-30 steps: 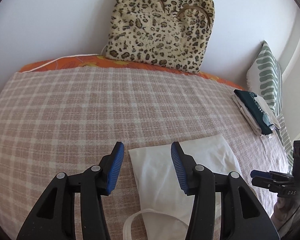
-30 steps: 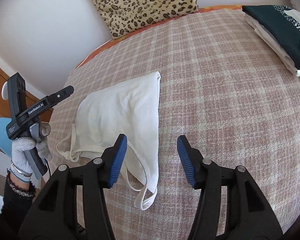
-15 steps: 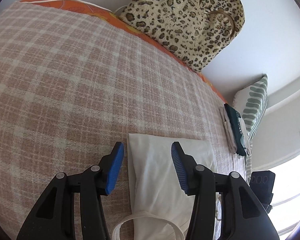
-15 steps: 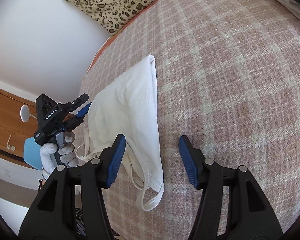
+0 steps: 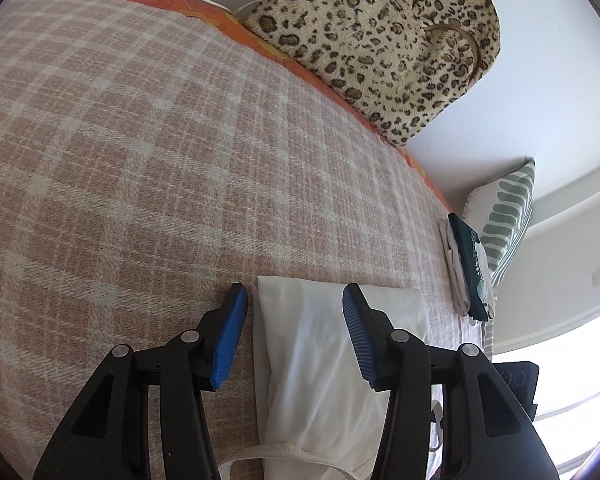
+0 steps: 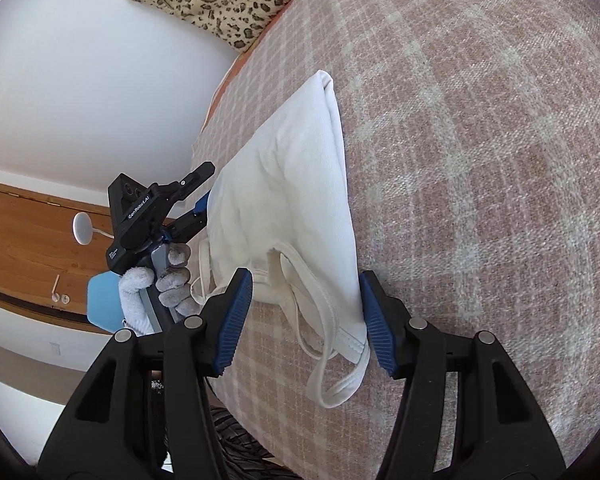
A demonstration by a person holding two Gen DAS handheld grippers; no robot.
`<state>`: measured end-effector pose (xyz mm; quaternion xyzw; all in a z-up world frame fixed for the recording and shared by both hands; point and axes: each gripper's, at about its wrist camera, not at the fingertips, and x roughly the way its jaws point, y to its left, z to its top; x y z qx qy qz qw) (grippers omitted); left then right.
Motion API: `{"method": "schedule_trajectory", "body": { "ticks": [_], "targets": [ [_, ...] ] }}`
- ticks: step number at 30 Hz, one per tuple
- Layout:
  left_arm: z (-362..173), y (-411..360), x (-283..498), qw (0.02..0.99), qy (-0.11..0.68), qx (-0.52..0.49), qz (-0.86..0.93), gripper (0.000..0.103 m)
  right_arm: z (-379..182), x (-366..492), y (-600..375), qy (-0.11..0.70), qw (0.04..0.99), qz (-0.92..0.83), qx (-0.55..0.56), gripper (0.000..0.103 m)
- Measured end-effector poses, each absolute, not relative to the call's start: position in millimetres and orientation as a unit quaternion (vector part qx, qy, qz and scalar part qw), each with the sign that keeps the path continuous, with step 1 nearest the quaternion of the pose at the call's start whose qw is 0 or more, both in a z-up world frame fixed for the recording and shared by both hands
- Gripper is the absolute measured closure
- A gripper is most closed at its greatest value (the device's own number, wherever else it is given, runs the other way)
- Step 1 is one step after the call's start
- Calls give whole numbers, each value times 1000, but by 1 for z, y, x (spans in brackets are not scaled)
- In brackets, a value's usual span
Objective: Fold small clothes
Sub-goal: 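Move both grippers to the strap edge of the folded white camisole, then close both grippers on the strap edge of the folded camisole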
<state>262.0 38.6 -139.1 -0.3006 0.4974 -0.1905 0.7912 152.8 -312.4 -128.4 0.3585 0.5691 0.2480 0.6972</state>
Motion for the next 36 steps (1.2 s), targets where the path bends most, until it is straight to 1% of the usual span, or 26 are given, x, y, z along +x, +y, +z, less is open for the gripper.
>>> {"method": "schedule_trajectory", "body": {
  "ticks": [4,7,9,11,13,14,15,16,17,18,22,23,26,36],
  "targets": [
    [-141,37,263,786,492,-316,-199,55,-135,153,-310,561,688,253,385,45],
    [-139,33,262,791,493,-304,-197,55,-137,157,-306,555,689,253,391,45],
    [-140,30,262,788,494,-306,-203,57,-137,158,-300,550,695,251,390,45],
    [-140,27,261,793,490,-298,-202,58,-136,159,-293,546,701,247,386,45],
    [-138,23,262,801,490,-284,-197,62,-135,160,-288,545,705,242,384,45],
    [-138,22,262,802,491,-279,-195,71,-134,160,-286,544,708,240,381,45],
    [-140,22,262,801,494,-278,-194,77,-134,160,-284,543,711,239,377,45],
    [-141,23,262,802,492,-279,-192,79,-133,160,-282,544,716,236,370,47],
    [-141,22,262,802,492,-279,-193,85,-132,160,-280,545,721,233,359,52],
    [-142,22,261,802,493,-276,-193,86,-131,160,-277,548,725,231,348,56],
    [-136,17,257,815,485,-253,-192,91,-133,162,-277,557,733,217,324,79],
    [-135,16,257,818,482,-249,-193,92,-134,163,-277,558,732,217,325,82],
    [-130,13,255,826,476,-231,-195,94,-136,164,-277,558,735,213,319,85],
    [-112,6,246,848,449,-203,-193,96,-123,168,-269,553,760,199,275,88]
  ]
}}
